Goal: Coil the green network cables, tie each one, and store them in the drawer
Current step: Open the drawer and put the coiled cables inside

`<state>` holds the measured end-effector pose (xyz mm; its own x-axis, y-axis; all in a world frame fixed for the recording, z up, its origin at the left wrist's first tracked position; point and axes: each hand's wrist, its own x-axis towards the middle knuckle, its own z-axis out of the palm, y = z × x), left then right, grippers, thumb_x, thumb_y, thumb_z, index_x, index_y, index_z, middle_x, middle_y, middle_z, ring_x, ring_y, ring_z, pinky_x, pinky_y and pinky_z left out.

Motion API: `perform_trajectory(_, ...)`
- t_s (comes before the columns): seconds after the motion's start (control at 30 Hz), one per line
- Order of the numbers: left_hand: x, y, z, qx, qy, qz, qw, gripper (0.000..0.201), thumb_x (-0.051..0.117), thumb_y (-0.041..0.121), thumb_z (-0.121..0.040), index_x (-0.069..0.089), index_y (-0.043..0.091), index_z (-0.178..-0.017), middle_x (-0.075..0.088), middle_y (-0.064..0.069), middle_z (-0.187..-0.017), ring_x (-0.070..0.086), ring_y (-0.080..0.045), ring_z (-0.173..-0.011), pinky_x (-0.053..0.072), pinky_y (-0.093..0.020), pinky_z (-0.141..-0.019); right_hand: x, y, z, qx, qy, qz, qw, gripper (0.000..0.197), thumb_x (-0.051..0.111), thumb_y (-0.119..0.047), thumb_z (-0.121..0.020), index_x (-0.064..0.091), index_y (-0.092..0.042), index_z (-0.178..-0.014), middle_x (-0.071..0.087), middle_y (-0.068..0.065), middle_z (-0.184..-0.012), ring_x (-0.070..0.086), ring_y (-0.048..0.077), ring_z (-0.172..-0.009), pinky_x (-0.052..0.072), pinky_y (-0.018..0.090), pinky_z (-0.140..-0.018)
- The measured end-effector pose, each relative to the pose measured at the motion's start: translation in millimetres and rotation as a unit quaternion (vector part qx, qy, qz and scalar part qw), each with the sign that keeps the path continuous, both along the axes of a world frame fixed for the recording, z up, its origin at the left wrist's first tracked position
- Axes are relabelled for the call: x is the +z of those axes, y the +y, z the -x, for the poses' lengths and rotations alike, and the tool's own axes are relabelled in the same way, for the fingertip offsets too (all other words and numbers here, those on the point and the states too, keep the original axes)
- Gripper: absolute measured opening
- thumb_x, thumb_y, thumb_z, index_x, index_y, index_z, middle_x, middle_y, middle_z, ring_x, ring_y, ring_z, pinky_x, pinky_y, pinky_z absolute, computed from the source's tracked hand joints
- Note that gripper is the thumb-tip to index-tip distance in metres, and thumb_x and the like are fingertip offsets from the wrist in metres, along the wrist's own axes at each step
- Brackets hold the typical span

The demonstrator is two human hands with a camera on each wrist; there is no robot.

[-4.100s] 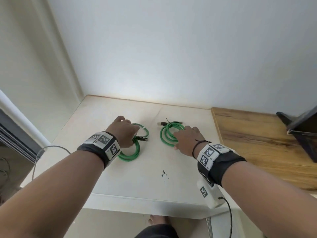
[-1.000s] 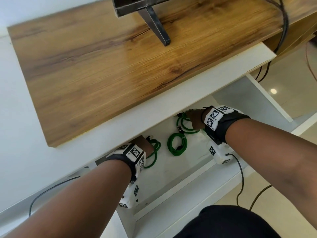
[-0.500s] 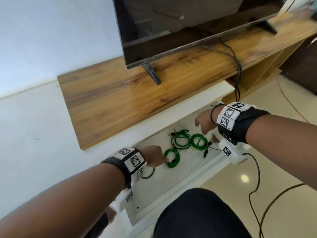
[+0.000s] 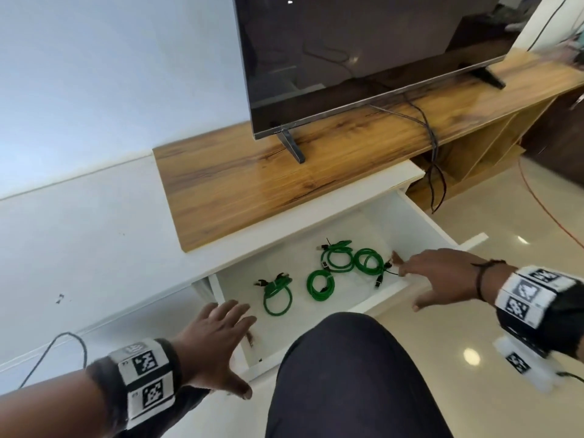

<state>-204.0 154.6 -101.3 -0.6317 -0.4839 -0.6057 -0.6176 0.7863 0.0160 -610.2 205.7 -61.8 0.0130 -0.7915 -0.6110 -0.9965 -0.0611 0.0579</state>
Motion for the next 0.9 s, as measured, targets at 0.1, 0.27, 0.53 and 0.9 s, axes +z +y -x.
perform_trajectory(0.1, -9.9, -0.6, -1.0, 0.012, 0.002, 0.022, 1.000, 0.135, 0.012, 0.096, -0.039, -0.009, 0.023, -0.151, -0.015, -0.002, -0.160, -0.018, -0.022, -0.145, -0.015, -0.043, -0.114, -17.7, 6.0, 2.9, 0.014, 0.007, 0.034, 0.999, 0.068, 0.059, -0.060, -0.081, 0.038, -0.033, -0.139, 0.045, -0.012, -0.141, 0.044, 0.010, -0.125, 0.035, 0.024, -0.103)
perform_trajectory(0.27, -19.5, -5.2, 5.5, -0.005, 0.013, 0.060, 0.998, 0.133, 0.034, 0.097, -0.053, -0.025, 0.021, -0.145, -0.036, -0.005, -0.150, -0.035, -0.027, -0.137, -0.021, -0.052, -0.110, -42.4, -9.9, 2.9, 0.036, 0.008, 0.095, 0.995, 0.070, 0.063, -0.053, -0.079, 0.035, -0.033, -0.140, 0.045, -0.007, -0.139, 0.045, 0.013, -0.123, 0.039, 0.028, -0.098)
perform_trajectory(0.53, -20.4, -29.1, -4.9, 0.046, 0.058, 0.076, 0.994, 0.141, 0.021, 0.104, -0.041, 0.029, 0.013, -0.147, 0.027, -0.018, -0.153, 0.015, -0.036, -0.142, 0.016, -0.057, -0.107, -59.6, -54.0, -0.3, 0.055, 0.103, 0.115, 0.986, 0.136, 0.071, -0.068, -0.057, -0.031, -0.035, -0.141, -0.024, 0.009, -0.156, -0.007, 0.033, -0.145, 0.010, 0.045, -0.118)
perform_trajectory(0.9, -22.1, -84.4, -27.7, 0.113, 0.092, 0.131, 0.981, 0.134, 0.033, 0.095, -0.056, -0.023, 0.013, -0.145, -0.029, -0.002, -0.152, -0.019, -0.025, -0.145, -0.006, -0.042, -0.118, -61.0, -127.4, -17.9, 0.043, 0.083, 0.147, 0.985, 0.130, 0.071, -0.062, -0.062, -0.028, -0.034, -0.142, -0.016, 0.006, -0.159, -0.003, 0.029, -0.146, 0.009, 0.045, -0.116)
